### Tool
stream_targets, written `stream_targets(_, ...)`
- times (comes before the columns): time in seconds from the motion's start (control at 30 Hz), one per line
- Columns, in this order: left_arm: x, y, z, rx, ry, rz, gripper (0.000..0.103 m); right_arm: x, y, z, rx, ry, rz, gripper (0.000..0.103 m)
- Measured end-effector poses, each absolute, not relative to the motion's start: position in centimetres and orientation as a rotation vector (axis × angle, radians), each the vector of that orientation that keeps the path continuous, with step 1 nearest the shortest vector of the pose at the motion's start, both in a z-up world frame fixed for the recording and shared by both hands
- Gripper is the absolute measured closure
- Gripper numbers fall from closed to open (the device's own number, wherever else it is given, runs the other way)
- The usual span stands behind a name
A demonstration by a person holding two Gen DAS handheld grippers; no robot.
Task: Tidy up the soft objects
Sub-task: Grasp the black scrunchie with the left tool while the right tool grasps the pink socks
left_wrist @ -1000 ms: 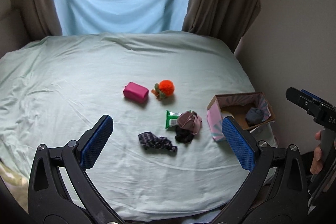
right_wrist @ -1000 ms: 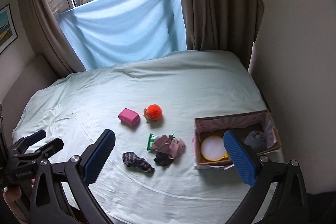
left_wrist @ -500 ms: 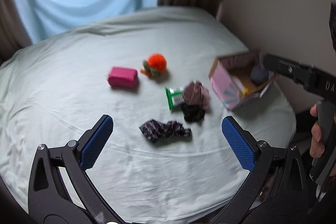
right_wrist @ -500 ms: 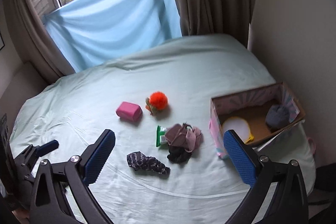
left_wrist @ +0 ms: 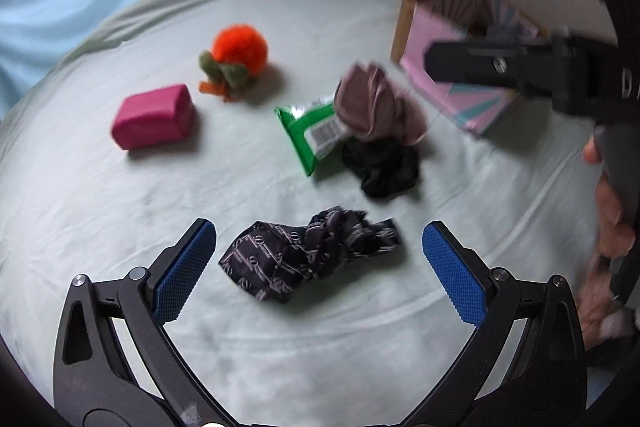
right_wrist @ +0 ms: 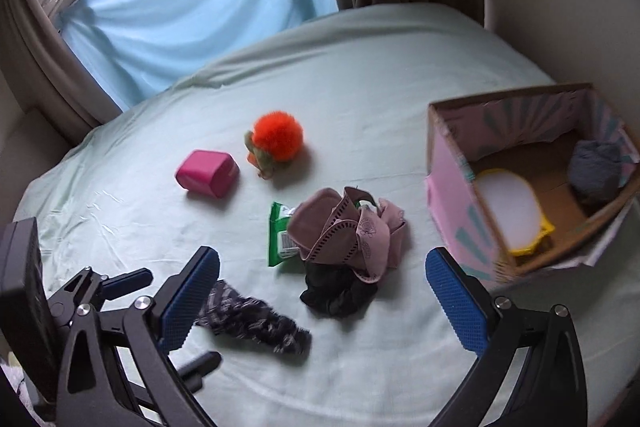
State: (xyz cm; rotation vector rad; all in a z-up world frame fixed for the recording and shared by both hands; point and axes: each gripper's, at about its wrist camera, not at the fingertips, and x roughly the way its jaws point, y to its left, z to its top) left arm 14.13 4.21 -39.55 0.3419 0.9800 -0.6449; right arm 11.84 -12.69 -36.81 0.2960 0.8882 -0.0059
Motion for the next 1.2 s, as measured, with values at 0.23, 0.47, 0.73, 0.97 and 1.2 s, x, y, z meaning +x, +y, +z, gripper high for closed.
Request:
stream_targets(0.23,15.8,3.4,-44.8,0.298,1.069,-0.611,0.001,14.8,-12.6,-41.6,0.312,0.903,-0.019,0.0)
stream_targets(0.47,16.7,3.6,-47.2,0.165,1.155,-0.544,0.001,17.2,-13.3,-44.0,0.314,0.935,-0.036,0.0)
stream_targets(0.73,18.1,3.0,-48.5,0.138,1.17,-0.477,0.007,18.8,-15.1,-47.0,0.39,0.984,-0.025,0.011)
stream_targets(0.97,18.0,2.8,-48.4,0.156,1.163,-0.462,0.028,19.0,-14.7,-47.4,0.434,0.992,0.03,0.04)
stream_targets(1.2,18.0,3.0,-48.0,0.154,1.15,-0.459,0.045,18.8,-14.4,-47.1,0.455,1.01,0.053,0.051)
